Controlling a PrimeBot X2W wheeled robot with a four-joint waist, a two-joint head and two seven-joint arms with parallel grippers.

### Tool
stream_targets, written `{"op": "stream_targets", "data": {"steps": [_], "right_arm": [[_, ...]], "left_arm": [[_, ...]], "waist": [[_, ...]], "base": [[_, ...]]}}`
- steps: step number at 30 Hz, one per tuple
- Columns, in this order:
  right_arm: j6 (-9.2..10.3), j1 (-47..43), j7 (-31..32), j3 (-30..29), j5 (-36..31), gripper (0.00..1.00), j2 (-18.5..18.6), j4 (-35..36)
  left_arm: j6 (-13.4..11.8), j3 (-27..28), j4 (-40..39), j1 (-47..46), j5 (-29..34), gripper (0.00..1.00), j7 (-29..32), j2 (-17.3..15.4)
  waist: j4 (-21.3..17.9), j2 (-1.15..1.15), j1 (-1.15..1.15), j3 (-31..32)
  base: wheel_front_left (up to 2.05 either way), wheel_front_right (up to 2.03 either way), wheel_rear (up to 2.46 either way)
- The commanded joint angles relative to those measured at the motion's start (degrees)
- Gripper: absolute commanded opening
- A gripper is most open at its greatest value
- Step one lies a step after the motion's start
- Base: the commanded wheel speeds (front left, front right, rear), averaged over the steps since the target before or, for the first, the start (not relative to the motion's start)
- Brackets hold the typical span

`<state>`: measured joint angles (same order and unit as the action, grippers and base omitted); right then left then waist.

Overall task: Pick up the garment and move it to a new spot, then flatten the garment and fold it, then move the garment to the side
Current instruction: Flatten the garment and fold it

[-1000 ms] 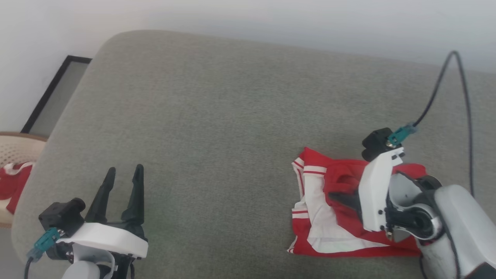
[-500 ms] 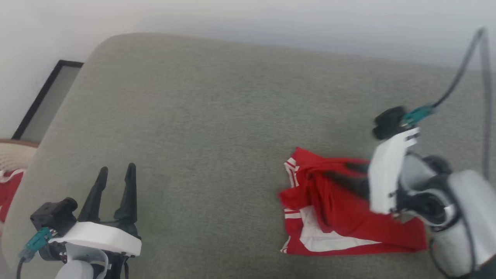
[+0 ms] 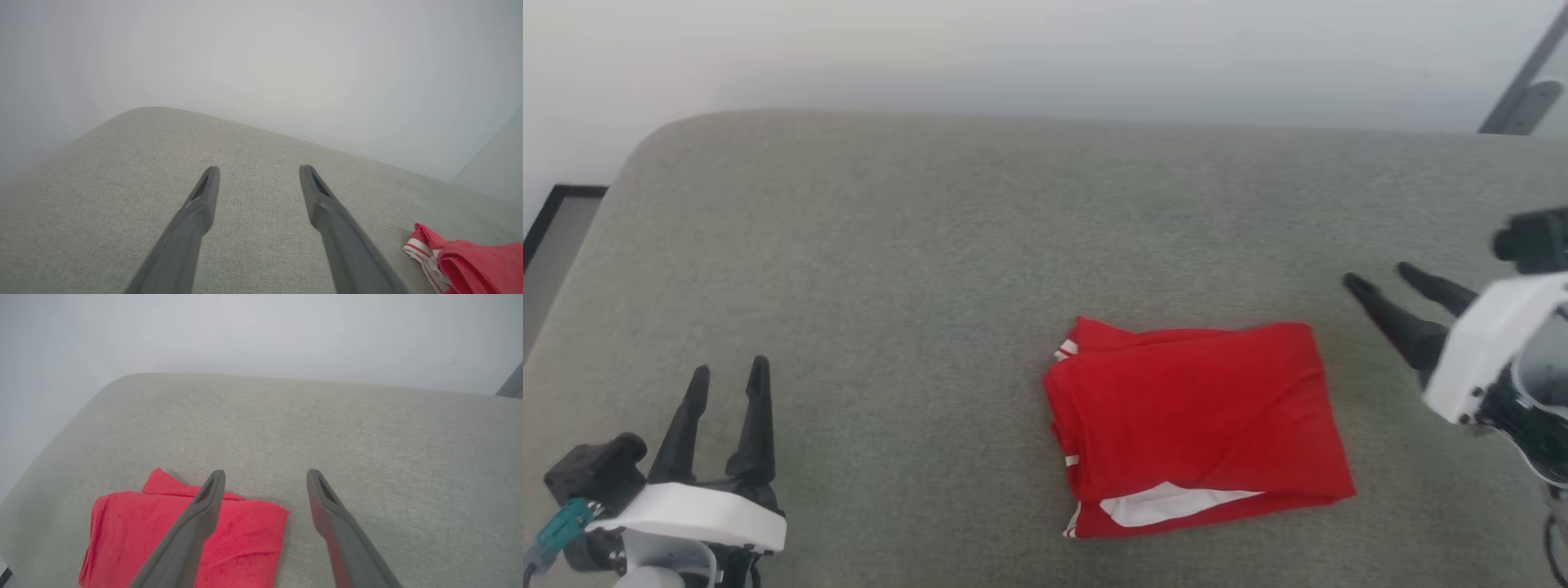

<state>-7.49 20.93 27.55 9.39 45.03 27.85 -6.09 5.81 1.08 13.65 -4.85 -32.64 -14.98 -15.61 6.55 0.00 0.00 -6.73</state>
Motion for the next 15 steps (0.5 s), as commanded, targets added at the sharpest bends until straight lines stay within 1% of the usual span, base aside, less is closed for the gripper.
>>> {"op": "stream_targets", "data": {"steps": [1, 6, 10, 15], "right_arm": [[0.01, -0.78, -0.84, 0.21, -0.51, 1.0, 0.21, -0.11], [0.01, -3.55, -12.31, 1.26, -1.53, 1.0, 2.43, -3.23], [0.01, -5.38, -19.54, 2.41, -1.72, 1.0, 3.83, -6.42], [0.01, -7.68, -28.31, 2.91, -3.49, 1.0, 4.24, -9.79]], "left_arm": [[-0.02, 0.31, -0.08, 0.29, 0.22, 1.0, -0.24, -0.12], [0.24, 1.3, 0.06, 1.97, 0.6, 1.0, -0.24, -0.74], [0.47, 1.8, 0.24, 3.48, 0.99, 1.0, -0.24, -1.5], [0.53, 2.42, 0.58, 5.09, 1.19, 1.0, -0.25, -1.98]], "waist": [[-0.66, 0.0, 0.0, 0.53], [-2.38, 0.0, 0.0, 2.22], [-3.35, 0.0, 0.0, 3.61], [-4.17, 0.0, 0.0, 5.24]], "base": [[0.0, 0.0, 0.0], [0.0, 0.0, 0.0], [0.0, 0.0, 0.0], [0.0, 0.0, 0.0]]}}
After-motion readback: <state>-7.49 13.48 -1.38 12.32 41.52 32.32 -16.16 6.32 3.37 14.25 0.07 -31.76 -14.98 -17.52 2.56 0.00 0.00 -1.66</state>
